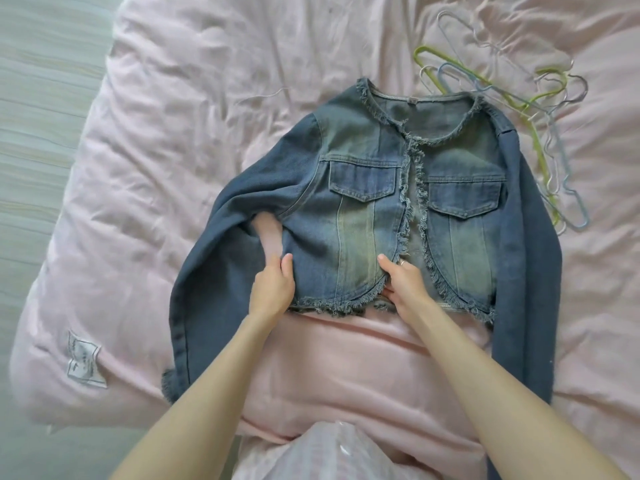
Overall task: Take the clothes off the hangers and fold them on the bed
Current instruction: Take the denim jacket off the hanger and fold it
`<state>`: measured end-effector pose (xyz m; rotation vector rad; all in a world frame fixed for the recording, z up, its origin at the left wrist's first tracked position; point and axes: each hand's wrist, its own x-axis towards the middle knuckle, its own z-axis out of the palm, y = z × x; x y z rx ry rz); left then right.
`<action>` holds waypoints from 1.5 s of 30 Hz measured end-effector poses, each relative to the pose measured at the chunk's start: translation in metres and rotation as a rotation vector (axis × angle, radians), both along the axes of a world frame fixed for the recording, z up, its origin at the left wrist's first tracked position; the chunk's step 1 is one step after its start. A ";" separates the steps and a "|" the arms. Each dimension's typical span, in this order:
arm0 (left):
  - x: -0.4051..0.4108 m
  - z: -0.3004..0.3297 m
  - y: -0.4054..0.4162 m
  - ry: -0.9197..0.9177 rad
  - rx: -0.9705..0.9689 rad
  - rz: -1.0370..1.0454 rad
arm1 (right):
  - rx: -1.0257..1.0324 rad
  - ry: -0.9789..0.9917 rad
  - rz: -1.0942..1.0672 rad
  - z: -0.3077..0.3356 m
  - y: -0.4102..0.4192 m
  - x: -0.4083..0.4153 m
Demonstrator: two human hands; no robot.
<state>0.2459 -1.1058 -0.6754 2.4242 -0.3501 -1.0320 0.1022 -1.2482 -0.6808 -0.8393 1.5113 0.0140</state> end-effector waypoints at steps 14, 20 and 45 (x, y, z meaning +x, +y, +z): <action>-0.022 0.003 0.012 0.033 0.166 0.302 | -0.220 0.174 0.153 -0.002 0.003 -0.049; -0.046 0.015 0.010 -0.387 0.255 -0.005 | -0.336 0.557 0.293 0.009 -0.016 -0.124; -0.205 0.011 -0.120 -0.280 0.138 -0.867 | -0.710 0.752 0.480 0.068 -0.179 -0.275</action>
